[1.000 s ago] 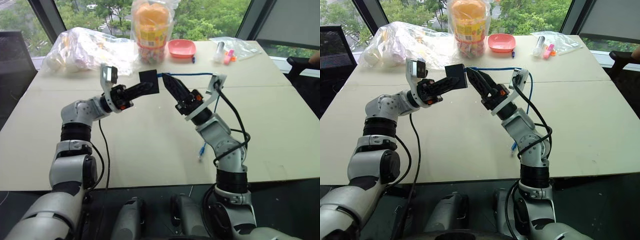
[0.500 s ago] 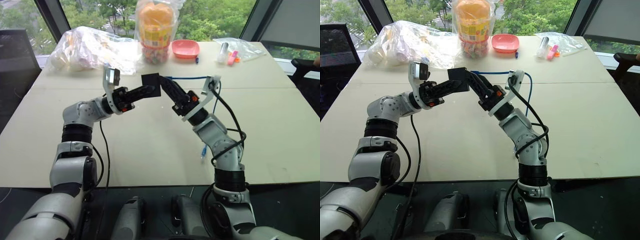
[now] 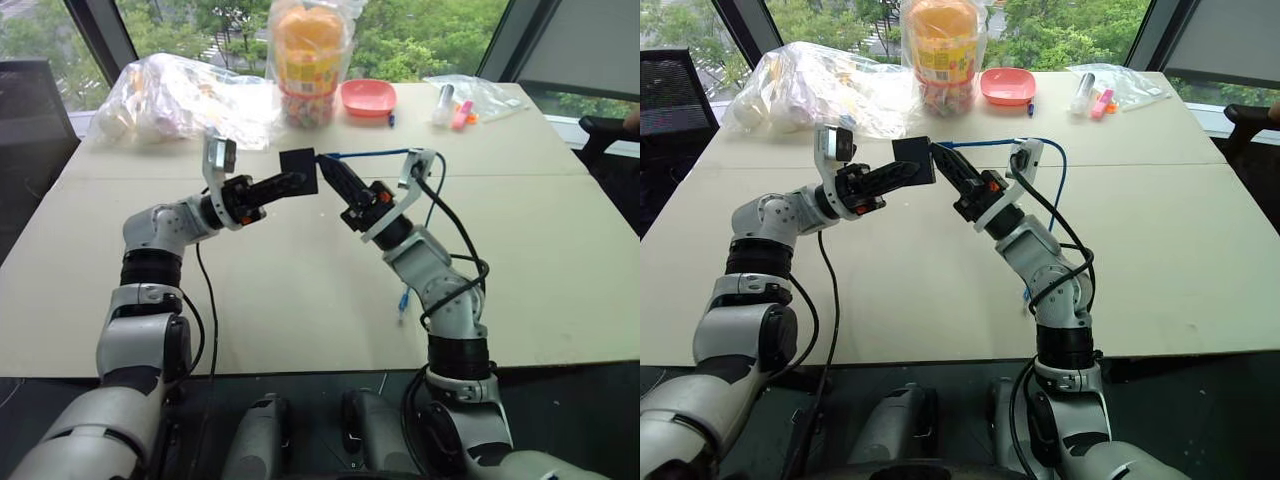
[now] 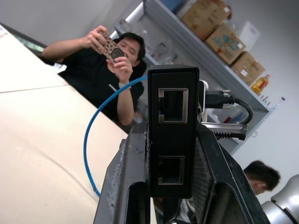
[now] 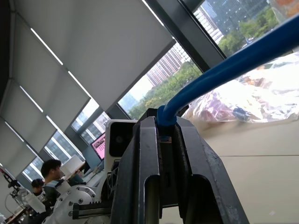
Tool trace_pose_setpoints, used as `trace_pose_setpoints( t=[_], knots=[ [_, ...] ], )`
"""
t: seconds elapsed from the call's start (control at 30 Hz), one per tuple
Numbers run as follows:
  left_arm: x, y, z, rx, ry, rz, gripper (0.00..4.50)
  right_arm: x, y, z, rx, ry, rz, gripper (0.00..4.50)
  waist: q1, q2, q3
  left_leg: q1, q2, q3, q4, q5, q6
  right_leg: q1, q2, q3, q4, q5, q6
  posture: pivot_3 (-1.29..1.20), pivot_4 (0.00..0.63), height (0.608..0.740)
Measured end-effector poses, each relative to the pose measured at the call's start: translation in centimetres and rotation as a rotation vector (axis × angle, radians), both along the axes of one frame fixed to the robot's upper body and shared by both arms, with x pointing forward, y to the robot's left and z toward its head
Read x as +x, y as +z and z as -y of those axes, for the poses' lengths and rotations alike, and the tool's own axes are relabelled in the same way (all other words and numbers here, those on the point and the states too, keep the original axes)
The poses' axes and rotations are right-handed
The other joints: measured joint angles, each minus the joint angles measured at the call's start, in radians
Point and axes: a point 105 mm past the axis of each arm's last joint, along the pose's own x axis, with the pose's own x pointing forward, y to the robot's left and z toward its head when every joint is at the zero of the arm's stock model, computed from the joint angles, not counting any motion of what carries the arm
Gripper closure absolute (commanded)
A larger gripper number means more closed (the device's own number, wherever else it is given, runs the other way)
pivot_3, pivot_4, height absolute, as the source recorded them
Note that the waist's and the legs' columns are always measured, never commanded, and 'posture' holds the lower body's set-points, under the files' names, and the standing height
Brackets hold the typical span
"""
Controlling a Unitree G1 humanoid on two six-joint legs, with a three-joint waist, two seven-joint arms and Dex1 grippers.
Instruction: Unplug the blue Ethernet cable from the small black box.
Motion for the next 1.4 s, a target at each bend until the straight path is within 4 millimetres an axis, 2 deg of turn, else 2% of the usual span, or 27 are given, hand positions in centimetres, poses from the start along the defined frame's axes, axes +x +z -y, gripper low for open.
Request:
trace_pose_setpoints(
  t=[0.2, 0.43, 0.5, 0.53, 0.6, 0.67, 0.87, 1.03, 1.4],
  knots=[
    [0.3, 0.6, -0.9, 0.025, 0.028, 0.014, 4.00, 0.6, 0.3, -0.6, 0.017, 0.030, -0.022, 4.47, 0.003, 0.000, 0.000, -0.001, 0.000, 0.000, 0.000, 0.000, 0.000, 0.000, 0.000, 0.000, -0.001, 0.000, 0.000, 0.00, 0.150, 0.740],
    [0.4, 0.8, -0.9, 0.027, 0.037, 0.021, 4.00, 0.8, 0.5, -0.5, 0.022, 0.037, -0.028, 4.47, 0.003, 0.000, 0.000, -0.001, 0.000, 0.000, 0.000, 0.000, 0.000, 0.000, -0.001, 0.000, -0.002, 0.000, 0.000, 0.00, 0.150, 0.740],
    [0.4, 0.8, -0.8, 0.026, 0.038, 0.021, 4.00, 0.8, 0.5, -0.5, 0.014, 0.033, -0.026, 3.60, 0.003, 0.000, 0.000, -0.001, 0.000, 0.000, 0.000, 0.000, 0.000, 0.000, -0.001, 0.000, -0.002, 0.000, 0.000, 0.00, 0.150, 0.740],
    [0.4, 0.7, -1.0, 0.019, 0.044, 0.022, 4.00, 1.1, 0.5, 0.2, 0.007, 0.003, -0.026, 3.27, 0.003, 0.000, 0.000, -0.001, 0.000, 0.000, 0.000, 0.000, 0.000, 0.000, -0.001, 0.000, -0.002, 0.000, 0.000, 0.00, 0.150, 0.740],
    [0.3, 0.3, -1.8, 0.000, 0.067, 0.013, 4.00, 1.8, 0.2, 2.7, 0.003, -0.087, -0.033, 2.24, 0.006, 0.000, 0.000, -0.001, 0.000, 0.000, 0.000, 0.000, 0.000, 0.000, -0.001, 0.000, -0.003, 0.000, 0.000, 0.00, 0.150, 0.740],
    [0.3, 0.2, -2.0, -0.014, 0.078, 0.015, 4.00, 2.0, -0.4, 3.9, -0.010, -0.121, -0.042, 1.30, 0.005, 0.000, 0.000, -0.002, 0.000, 0.000, -0.001, 0.000, 0.000, 0.000, -0.001, 0.000, -0.004, 0.000, 0.000, 0.00, 0.150, 0.740],
    [0.2, 0.2, -0.6, -0.045, 0.039, 0.017, 4.00, 0.6, 0.1, 1.7, -0.022, -0.011, 0.000, 1.30, 0.000, 0.000, 0.000, -0.001, 0.001, 0.000, -0.002, 0.000, 0.000, 0.000, 0.000, 0.000, -0.003, 0.002, 0.003, 0.00, 0.150, 0.740],
    [0.2, 0.2, -0.6, -0.046, 0.037, 0.016, 4.00, -0.1, 0.0, 1.0, -0.014, 0.035, -0.001, 1.30, 0.003, 0.000, 0.000, -0.002, 0.000, 0.000, -0.002, 0.000, 0.000, 0.000, 0.000, 0.000, -0.004, 0.002, 0.003, 0.00, 0.150, 0.740],
    [-0.1, 0.2, 0.5, -0.037, -0.003, 0.010, 4.00, -0.1, 0.0, 0.5, 0.006, 0.036, -0.001, 1.30, 0.004, 0.000, 0.000, -0.002, 0.000, 0.000, -0.002, -0.001, 0.001, 0.001, 0.000, 0.000, -0.006, 0.002, 0.003, 0.00, 0.150, 0.740]
  ],
)
